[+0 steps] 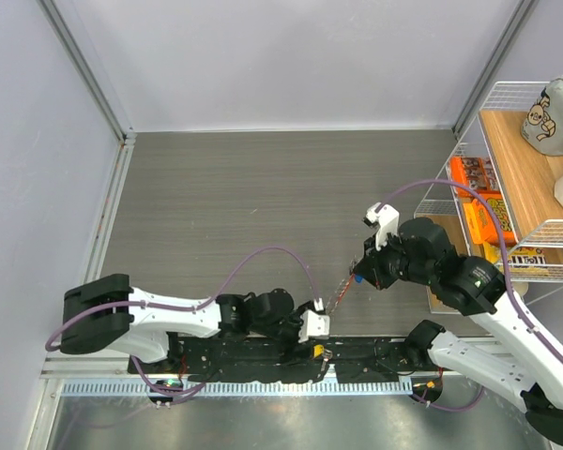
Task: Put the keys on the keyring
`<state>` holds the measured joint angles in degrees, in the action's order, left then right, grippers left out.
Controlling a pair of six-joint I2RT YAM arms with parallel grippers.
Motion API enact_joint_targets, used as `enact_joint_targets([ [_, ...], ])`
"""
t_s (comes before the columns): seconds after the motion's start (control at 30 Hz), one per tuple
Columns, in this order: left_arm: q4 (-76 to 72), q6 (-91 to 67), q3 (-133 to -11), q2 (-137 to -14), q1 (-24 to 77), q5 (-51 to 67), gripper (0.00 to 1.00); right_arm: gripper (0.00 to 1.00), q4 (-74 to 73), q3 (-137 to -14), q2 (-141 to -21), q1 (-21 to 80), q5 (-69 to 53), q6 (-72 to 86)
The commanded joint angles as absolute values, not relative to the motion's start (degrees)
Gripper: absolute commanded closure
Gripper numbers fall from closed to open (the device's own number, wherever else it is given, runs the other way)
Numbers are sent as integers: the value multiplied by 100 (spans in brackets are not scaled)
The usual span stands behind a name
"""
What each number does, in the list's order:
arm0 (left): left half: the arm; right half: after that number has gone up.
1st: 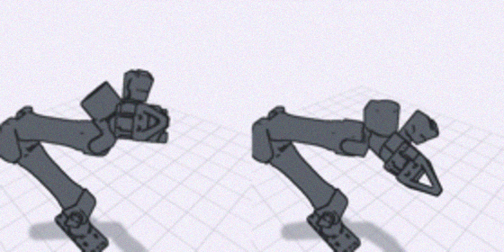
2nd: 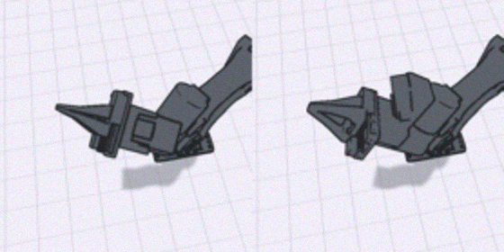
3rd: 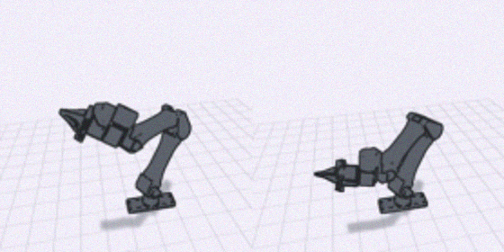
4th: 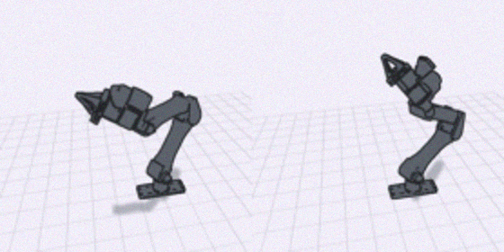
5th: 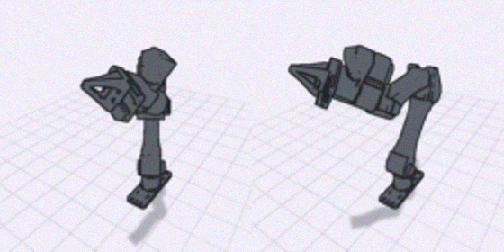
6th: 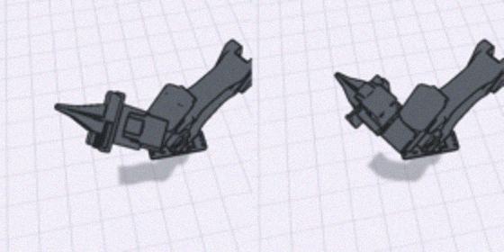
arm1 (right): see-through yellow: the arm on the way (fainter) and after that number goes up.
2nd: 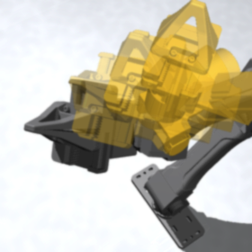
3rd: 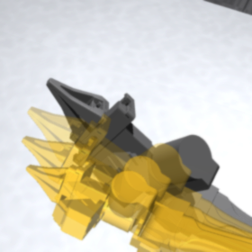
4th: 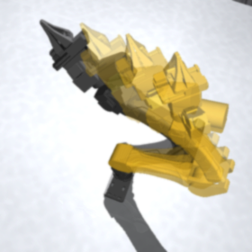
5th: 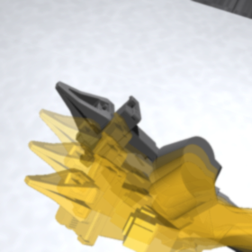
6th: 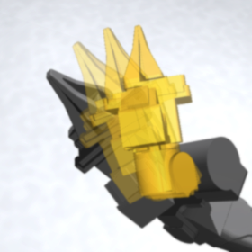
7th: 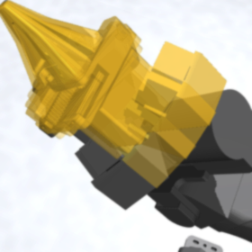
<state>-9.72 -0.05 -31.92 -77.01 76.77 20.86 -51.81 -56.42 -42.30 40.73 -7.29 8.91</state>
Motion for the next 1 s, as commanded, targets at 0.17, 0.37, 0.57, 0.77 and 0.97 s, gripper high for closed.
enact_joint_targets([
  [0.17, -2522, 1511, -3041, -8173, 8138, 985, 24, 95, -4579, -5572, -3867, 4052, -1134, 1107],
  [0.37, -2540, 1670, -3269, -8744, 8218, 984, 35, 95, -4544, -5590, -3718, 4043, -1081, 1107],
  [0.57, -2610, 1644, -3322, -8947, 8262, 1029, 43, 95, -4641, -5660, -3621, 4043, -923, 1055],
  [0.77, -2654, 1679, -3322, -8886, 8306, 984, 47, 95, -4623, -5643, -3604, 4034, -897, 1028],
  [0.97, -2698, 1714, -3322, -8886, 8323, 1019, 48, 94, -4623, -5608, -3542, 4034, -862, 1028],
])
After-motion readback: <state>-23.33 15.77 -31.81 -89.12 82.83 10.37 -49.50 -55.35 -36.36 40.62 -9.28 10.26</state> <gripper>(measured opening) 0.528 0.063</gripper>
